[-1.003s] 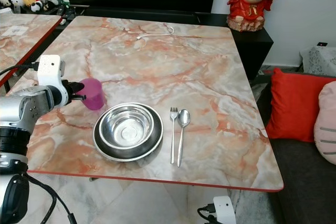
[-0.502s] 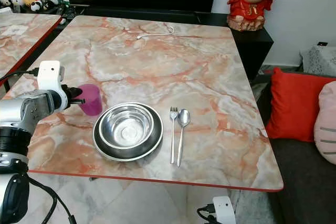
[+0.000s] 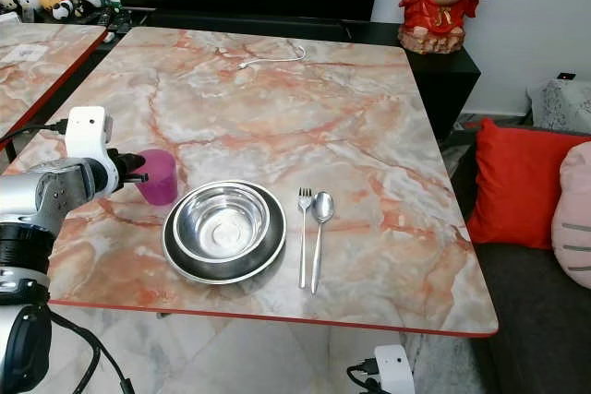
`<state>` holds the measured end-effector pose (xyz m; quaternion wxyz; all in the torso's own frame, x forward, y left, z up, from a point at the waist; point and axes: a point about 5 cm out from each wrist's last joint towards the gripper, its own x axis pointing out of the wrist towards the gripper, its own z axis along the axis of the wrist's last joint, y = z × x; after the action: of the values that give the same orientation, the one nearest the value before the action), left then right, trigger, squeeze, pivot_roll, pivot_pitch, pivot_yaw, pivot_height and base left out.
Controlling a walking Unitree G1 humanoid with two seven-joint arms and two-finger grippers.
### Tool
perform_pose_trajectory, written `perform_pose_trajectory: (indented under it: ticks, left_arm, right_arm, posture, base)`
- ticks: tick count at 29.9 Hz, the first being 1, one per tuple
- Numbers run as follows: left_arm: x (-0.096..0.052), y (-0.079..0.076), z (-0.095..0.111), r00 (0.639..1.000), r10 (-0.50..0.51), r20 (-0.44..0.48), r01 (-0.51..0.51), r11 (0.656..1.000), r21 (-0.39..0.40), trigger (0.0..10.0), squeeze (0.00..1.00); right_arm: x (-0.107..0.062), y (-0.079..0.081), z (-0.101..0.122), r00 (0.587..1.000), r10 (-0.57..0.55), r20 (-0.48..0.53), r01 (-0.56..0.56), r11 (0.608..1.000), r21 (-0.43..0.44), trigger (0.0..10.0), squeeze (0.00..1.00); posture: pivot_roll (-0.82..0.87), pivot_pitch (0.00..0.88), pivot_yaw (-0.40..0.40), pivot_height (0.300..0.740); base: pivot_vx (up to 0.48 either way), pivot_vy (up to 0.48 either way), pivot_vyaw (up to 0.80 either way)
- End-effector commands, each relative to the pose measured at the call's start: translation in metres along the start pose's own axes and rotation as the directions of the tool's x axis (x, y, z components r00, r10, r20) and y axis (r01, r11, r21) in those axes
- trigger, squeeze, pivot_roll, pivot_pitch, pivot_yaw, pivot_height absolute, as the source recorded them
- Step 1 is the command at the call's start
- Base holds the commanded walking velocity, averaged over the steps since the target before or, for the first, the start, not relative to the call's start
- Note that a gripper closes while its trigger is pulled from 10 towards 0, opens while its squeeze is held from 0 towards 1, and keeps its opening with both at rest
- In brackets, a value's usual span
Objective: Setting the table
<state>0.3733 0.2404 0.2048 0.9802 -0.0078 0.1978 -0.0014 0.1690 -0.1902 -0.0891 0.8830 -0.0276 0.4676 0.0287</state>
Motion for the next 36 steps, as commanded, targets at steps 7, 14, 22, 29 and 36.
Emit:
perform_pose_trajectory:
  ticks: [7, 14, 22, 29, 36]
  left_arm:
    - [-0.0013, -0.0016, 0.0106, 1.0, 0.004, 0.027, -0.004, 1.0, -0.01, 10.0, 0.43]
    - [-0.0009, -0.0019, 0.0081, 1.0, 0.001, 0.015, 0.0, 1.0, -0.02, 10.0, 0.43]
    - [0.0, -0.0032, 0.0047, 1.0, -0.016, -0.001, 0.016, 0.996, -0.082, 10.0, 0.46]
    - [-0.0014, -0.0028, 0.0077, 1.0, -0.014, 0.013, 0.015, 0.996, -0.09, 10.0, 0.49]
    - [-0.0025, -0.0028, 0.01, 1.0, -0.012, 0.022, 0.014, 0.996, -0.086, 10.0, 1.0]
  right_arm:
    - [-0.001, -0.0034, -0.0029, 1.0, -0.006, -0.011, 0.006, 1.0, -0.011, 10.0, 0.0]
    - [-0.0011, -0.0037, -0.003, 1.0, -0.006, -0.011, 0.006, 1.0, -0.012, 10.0, 0.0]
    - [-0.0012, -0.0045, -0.0031, 1.0, -0.008, -0.012, 0.008, 1.0, -0.015, 10.0, 0.0]
    - [-0.0014, -0.0051, -0.0038, 1.0, -0.009, -0.014, 0.008, 1.0, -0.017, 10.0, 0.0]
    - [-0.0016, -0.0052, -0.0044, 1.0, -0.008, -0.015, 0.008, 1.0, -0.018, 10.0, 0.0]
  posture:
    - [0.15, 0.062, -0.067, 0.74]
    - [0.15, 0.063, -0.068, 0.74]
    - [0.15, 0.063, -0.072, 0.74]
    - [0.15, 0.064, -0.074, 0.74]
    - [0.15, 0.067, -0.074, 0.74]
  base:
    - [0.0, 0.0, 0.0]
    - [0.0, 0.0, 0.0]
    - [0.0, 0.0, 0.0]
    - [0.0, 0.0, 0.0]
    - [0.0, 0.0, 0.0]
